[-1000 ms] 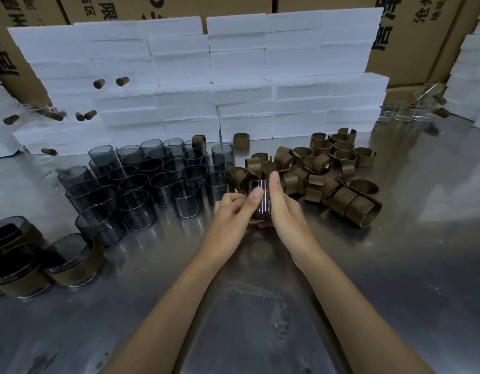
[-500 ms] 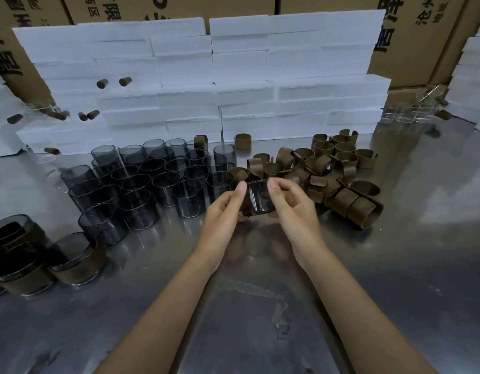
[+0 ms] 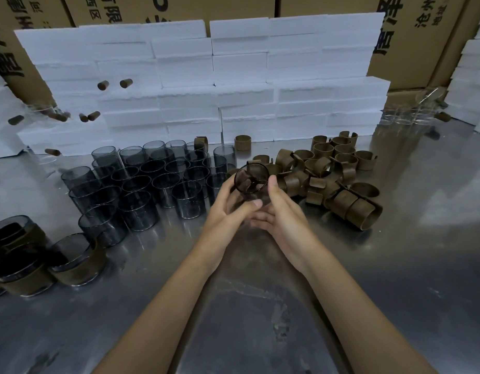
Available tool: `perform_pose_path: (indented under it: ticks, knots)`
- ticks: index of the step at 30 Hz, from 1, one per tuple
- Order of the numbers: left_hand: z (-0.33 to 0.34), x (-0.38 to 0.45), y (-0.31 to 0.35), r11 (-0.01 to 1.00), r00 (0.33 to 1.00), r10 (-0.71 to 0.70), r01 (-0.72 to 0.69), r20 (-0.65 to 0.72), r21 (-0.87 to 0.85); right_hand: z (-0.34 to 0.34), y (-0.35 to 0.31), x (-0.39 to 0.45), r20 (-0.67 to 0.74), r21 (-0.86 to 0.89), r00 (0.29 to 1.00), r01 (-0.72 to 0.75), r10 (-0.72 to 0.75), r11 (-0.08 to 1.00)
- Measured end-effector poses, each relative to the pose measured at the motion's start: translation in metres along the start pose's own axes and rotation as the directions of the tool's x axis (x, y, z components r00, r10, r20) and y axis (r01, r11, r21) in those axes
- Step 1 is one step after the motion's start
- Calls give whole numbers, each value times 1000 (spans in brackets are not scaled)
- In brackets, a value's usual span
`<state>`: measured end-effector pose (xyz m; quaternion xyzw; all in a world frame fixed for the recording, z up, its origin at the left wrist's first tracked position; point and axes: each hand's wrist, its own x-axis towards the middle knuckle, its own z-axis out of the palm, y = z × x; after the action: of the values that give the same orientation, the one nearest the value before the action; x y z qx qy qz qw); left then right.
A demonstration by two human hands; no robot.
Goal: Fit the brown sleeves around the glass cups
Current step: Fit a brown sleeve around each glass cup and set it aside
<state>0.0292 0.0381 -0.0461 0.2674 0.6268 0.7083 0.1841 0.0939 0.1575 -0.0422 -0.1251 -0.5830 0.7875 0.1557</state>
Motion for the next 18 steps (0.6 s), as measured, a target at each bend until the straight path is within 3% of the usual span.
perform_pose_path:
  ticks: [7,14,18]
  knots:
    - [-3,1,-1,996,998,-30,25,-50,-91,1,-1,-2,76,75,996,-56,50,996]
    - [-3,1,2,983,974,-66,26,-219,-184,0,3,-5,121,-65,993,3,5,998]
    - [-6,4,4,962,964,-129,65,-233,-265,2,3,-3,110,-68,994,5,2,998]
